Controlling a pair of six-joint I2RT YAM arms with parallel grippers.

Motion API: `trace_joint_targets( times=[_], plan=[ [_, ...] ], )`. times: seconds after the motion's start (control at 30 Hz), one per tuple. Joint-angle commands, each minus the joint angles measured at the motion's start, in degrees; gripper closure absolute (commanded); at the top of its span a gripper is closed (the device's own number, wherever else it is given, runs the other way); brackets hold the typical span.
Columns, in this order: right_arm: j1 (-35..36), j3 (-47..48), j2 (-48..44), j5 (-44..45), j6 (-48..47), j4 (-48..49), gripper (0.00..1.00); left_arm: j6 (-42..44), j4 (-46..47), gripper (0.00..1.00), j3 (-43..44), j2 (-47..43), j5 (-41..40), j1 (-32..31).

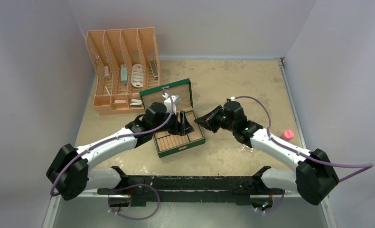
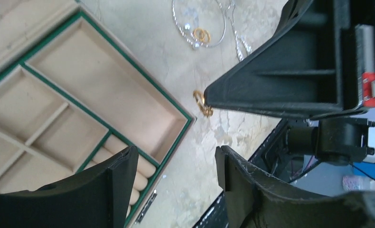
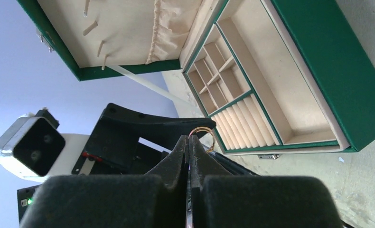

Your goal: Organize the mixed jewelry

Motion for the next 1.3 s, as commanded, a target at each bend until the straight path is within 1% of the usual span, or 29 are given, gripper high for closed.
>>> trace_joint_targets(
  times=[0.0, 0.1, 0.3, 0.57, 0.7, 0.93, 1.03, 1.27],
  plan=[
    [-1.2, -0.2, -0.3, -2.9, 1.8, 3.5, 1.00, 0.3, 10.1, 0.38, 2.6, 0.6, -3.0, -0.3],
    [-1.8, -0.1, -0.3, -3.1, 1.7, 3.4, 1.00, 0.8, 12.0, 0.39, 2.4, 0.9, -3.2, -0.3],
    [-2.7, -0.7, 0.6, -4.2, 2.1, 4.0, 1.00, 0.5, 14.8, 0.50, 2.8, 2.5, -2.1, -0.4],
    [-3.2, -1.0, 2.3, -6.0, 2.9, 6.0, 1.00, 0.6, 15.8, 0.54, 4.2, 4.8, -2.8, -0.6],
    [-3.4, -0.9, 2.7, -6.5, 2.8, 6.4, 1.00, 0.9, 16.3, 0.60, 4.3, 5.2, -3.6, -0.6],
    [-3.7, -1.5, 3.0, -7.4, 3.9, 7.2, 1.00, 1.4, 16.2, 0.66, 4.5, 6.6, -1.8, -0.6],
    [-3.8, -1.4, 3.0, -7.4, 4.1, 7.1, 1.00, 1.8, 16.8, 0.72, 4.1, 7.0, -0.5, -0.7],
    [-4.0, -2.0, 2.2, -7.8, 4.2, 7.2, 1.00, 2.5, 17.4, 0.74, 4.1, 7.3, -0.7, -0.7]
  ],
)
